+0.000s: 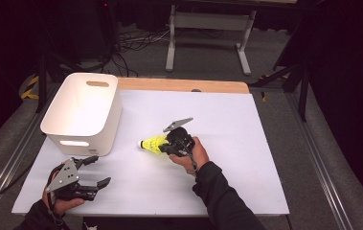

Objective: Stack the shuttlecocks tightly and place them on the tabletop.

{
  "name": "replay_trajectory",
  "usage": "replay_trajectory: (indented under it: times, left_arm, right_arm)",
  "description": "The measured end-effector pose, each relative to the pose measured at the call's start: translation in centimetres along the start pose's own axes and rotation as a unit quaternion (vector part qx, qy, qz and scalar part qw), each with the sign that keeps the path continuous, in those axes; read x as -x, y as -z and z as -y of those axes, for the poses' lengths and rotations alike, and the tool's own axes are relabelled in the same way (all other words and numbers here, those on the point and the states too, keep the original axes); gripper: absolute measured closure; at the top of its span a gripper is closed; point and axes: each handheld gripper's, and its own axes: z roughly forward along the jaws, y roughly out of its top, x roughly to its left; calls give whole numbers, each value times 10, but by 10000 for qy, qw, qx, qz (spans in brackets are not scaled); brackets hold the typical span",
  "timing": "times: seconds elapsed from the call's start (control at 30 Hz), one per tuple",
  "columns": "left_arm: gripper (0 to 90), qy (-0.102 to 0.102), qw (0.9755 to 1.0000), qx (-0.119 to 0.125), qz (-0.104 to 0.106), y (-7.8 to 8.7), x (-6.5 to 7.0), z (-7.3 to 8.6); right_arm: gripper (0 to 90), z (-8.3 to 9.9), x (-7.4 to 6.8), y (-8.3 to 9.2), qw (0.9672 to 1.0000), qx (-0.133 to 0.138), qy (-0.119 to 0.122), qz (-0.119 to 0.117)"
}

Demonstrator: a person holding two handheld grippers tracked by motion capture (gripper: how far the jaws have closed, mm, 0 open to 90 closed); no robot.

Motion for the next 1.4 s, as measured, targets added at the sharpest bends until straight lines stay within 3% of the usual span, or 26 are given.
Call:
replay_trajectory:
  times: [0.23,0.47,0.7,0.83,1.1,1.3,1.4]
  left_arm:
    - [173,-29,10000,-42,59,-2,1,0]
    - [174,-58,9999,-61,69,-2,1,0]
    - [174,-63,9999,-104,89,-2,1,0]
    - [174,-57,9999,-86,91,-1,2,0]
    - [173,-95,9999,-113,57,-1,1,0]
    - [173,-115,9999,-81,75,-2,2,0]
    - [173,-102,9999,-78,62,-1,2,1]
  right_arm:
    - [886,1,4,-6,9995,185,-217,-151]
    - [856,5,6,-14,9992,125,-297,-238]
    - [702,5,4,-14,9999,10,-166,32]
    - [700,6,3,-11,9998,25,-149,115]
    - [876,6,1,-10,9999,33,29,131]
    - [863,5,1,-12,9998,1,80,195]
    - [800,6,2,-12,9997,-19,76,224]
